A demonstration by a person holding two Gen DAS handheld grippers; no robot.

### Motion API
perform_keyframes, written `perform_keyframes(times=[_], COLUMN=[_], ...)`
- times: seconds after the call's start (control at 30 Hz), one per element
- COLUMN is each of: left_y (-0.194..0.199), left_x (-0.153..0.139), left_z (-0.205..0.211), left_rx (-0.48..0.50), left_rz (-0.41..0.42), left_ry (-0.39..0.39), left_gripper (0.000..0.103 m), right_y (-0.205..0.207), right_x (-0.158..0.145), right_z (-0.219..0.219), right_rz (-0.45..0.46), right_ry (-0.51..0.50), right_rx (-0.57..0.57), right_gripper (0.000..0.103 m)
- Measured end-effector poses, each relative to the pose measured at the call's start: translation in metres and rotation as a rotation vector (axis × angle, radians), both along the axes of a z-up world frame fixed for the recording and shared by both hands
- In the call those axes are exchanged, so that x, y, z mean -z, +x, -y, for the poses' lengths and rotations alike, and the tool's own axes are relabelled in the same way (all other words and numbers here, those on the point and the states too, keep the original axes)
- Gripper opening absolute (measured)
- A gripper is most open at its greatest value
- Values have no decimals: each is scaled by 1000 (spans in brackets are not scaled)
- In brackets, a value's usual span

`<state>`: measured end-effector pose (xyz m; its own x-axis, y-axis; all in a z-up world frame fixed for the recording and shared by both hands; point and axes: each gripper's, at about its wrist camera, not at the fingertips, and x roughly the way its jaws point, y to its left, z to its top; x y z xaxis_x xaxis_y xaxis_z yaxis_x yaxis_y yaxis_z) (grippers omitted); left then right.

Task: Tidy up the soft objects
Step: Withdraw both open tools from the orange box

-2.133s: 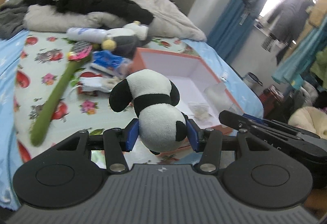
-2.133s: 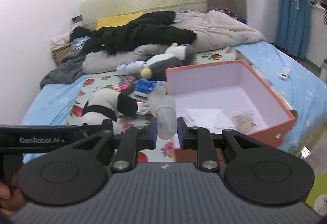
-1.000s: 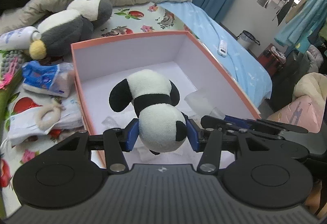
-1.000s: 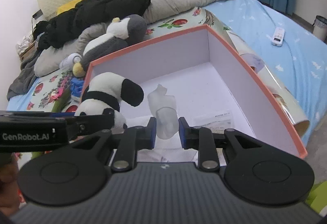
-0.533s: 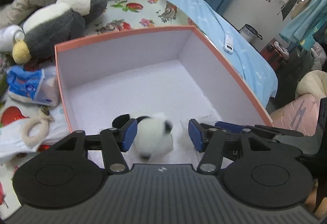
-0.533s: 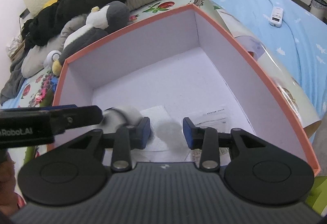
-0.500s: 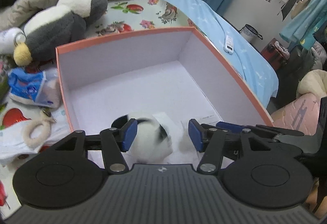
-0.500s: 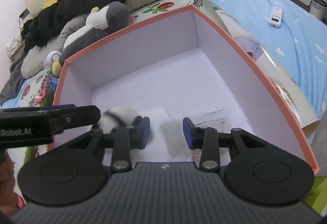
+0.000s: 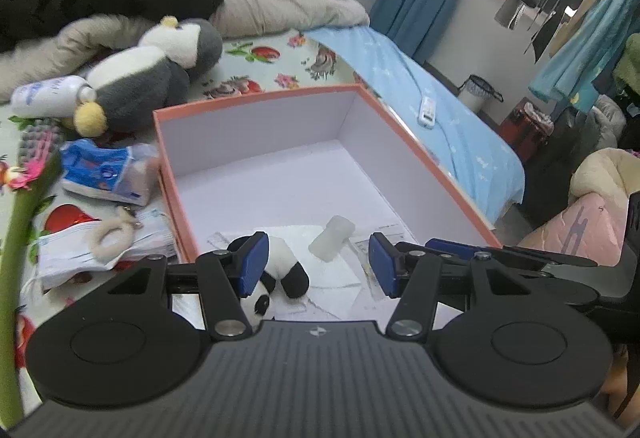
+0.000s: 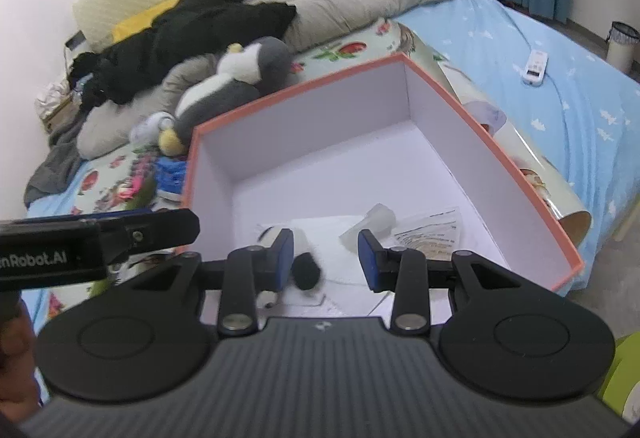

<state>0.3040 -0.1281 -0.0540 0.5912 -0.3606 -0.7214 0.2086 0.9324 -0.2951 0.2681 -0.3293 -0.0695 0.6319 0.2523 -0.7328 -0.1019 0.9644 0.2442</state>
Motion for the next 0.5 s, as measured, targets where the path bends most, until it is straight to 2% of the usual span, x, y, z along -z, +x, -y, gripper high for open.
perform_keyframes(times=[0.3, 0.5], left_y=[-84, -149], left_x=[-41, -58], left_z=[-28, -53], left_rx=[-37, -82], left_rz=[92, 145], left_ry=[-14, -22], left_gripper=[61, 61], right_y=[-67, -112], right_x=[-38, -51], right_z=[-20, -39], right_rz=[94, 132], right_ry=[3, 17], right_rx=[-22, -53], right_gripper=[39, 39])
